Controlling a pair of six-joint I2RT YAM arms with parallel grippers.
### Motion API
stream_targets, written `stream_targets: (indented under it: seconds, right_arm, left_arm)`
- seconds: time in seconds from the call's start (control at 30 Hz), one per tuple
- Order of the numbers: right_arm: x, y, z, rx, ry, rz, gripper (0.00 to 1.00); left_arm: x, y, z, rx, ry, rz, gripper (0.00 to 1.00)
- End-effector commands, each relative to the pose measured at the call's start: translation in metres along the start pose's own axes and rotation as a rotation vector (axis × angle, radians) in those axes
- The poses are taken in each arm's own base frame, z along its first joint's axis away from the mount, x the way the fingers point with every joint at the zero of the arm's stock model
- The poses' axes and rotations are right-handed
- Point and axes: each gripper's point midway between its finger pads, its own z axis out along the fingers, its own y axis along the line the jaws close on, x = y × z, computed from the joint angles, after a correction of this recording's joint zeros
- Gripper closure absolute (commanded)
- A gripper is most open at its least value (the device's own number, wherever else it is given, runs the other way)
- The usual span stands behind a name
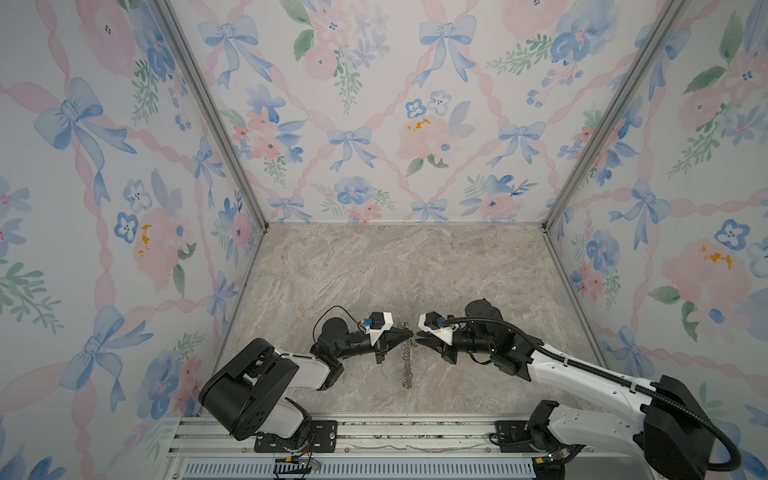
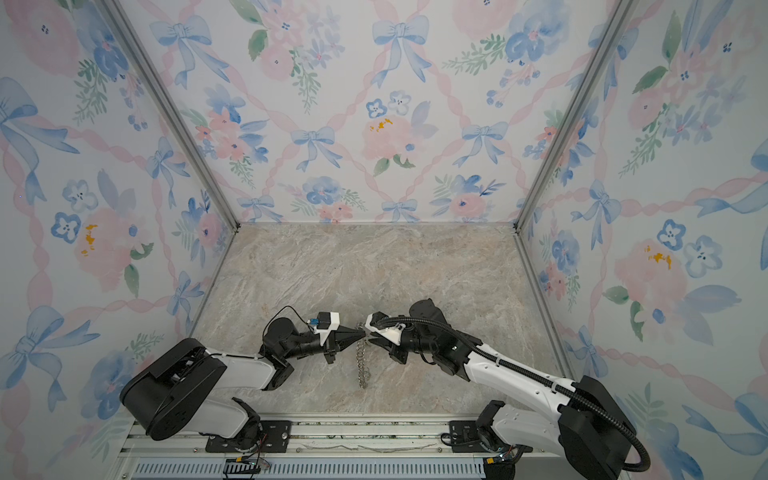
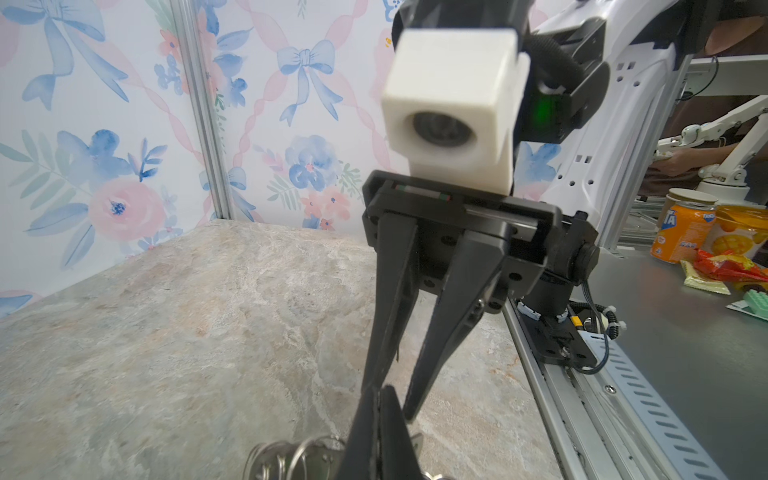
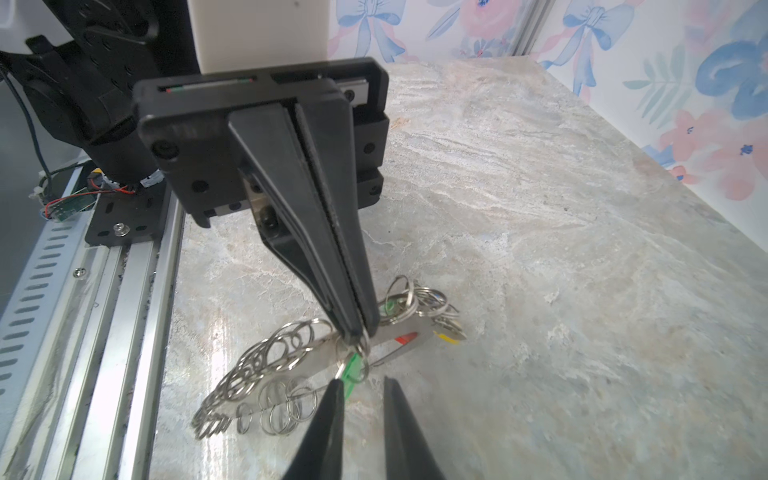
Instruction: Put the keys on the keyring
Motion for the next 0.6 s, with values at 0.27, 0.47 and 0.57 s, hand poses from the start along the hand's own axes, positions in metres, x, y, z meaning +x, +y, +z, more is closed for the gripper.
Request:
stream_targets:
  seconds: [0.27,0.47,0.57]
  right_arm:
    - [-0.016,0.009,0.001,-0.082,-0.095,0.001,0.82]
    - [-0.011,0.012,0.004,-0.105,-0.081,0.013,0.83]
    - [-0.015,0.014,0.005,-0.119,-0.095,0.009,0.83]
  left_arm:
    - [-0.013,-0.013,0.001,0.076,-0.053,0.026,1.0]
    - [-0.014,-0.013,0.001,0.074,-0.058,0.031,1.0]
    - [-0.014,-0.014,0.001,0.077,-0.061,0.034,1.0]
